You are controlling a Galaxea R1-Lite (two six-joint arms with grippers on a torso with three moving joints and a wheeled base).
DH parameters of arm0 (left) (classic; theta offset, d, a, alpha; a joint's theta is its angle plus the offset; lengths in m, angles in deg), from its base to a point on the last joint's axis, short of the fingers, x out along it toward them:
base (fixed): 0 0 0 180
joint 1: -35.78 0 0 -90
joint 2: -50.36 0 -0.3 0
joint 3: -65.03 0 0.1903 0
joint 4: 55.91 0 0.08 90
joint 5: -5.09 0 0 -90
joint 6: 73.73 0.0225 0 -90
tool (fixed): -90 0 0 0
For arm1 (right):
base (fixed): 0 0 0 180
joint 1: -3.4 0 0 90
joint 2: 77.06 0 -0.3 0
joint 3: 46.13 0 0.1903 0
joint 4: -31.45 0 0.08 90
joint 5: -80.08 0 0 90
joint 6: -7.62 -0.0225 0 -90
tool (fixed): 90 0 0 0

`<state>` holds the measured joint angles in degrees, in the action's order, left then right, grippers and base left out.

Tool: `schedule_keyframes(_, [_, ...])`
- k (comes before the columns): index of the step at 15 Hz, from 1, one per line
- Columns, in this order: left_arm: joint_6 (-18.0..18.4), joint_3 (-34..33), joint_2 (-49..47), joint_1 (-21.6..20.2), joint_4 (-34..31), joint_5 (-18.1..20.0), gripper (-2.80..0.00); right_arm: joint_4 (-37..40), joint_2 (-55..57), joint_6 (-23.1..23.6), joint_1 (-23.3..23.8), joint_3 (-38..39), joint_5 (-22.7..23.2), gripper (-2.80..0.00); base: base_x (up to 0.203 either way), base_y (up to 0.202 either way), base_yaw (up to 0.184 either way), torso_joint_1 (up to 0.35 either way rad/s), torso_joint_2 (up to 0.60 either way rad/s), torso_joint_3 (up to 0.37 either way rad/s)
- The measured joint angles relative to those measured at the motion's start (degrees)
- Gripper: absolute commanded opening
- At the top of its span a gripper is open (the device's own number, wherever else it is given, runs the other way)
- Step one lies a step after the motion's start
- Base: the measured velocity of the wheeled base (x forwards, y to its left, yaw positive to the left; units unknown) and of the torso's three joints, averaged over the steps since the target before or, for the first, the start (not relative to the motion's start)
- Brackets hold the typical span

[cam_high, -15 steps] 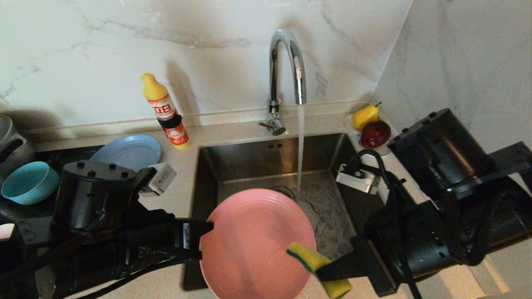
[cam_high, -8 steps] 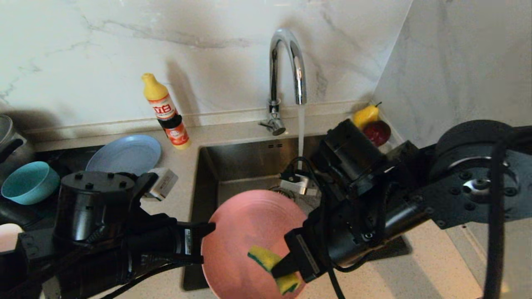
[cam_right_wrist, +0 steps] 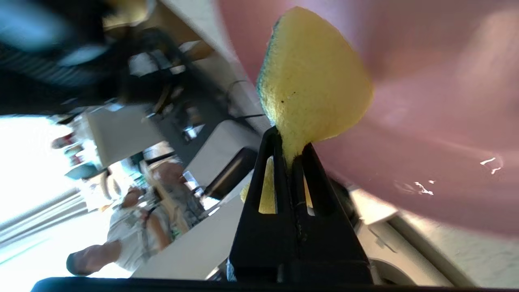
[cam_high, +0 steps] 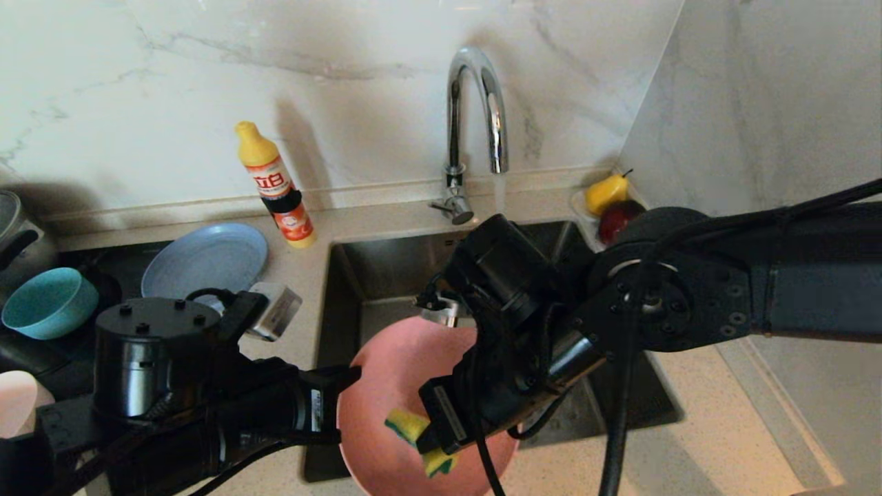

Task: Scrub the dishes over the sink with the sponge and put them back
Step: Wipe the plate

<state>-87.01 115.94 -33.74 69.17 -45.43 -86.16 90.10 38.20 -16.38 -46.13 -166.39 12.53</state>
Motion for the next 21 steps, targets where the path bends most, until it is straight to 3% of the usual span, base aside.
schedule_keyframes(6, [1.15,-3.14,-0.09,0.28,4.05,0.09,-2.8,0.02,3.59,-3.17,0.22,-4.18,-2.38,-2.8,0.0,0.0,0.0,0.0,0.0,0.0])
schedule_keyframes(8, [1.16,-3.76,0.05,0.28,4.51,0.17,-2.8,0.02,4.33,-3.36,0.34,-5.2,-4.45,-2.8,0.0,0.0,0.0,0.0,0.0,0.0])
schedule_keyframes(21, [0.37,-4.2,0.55,0.37,4.98,0.27,-2.8,4.29,1.6,-2.93,5.77,-6.39,-6.11,-2.8,0.0,0.0,0.0,0.0,0.0,0.0])
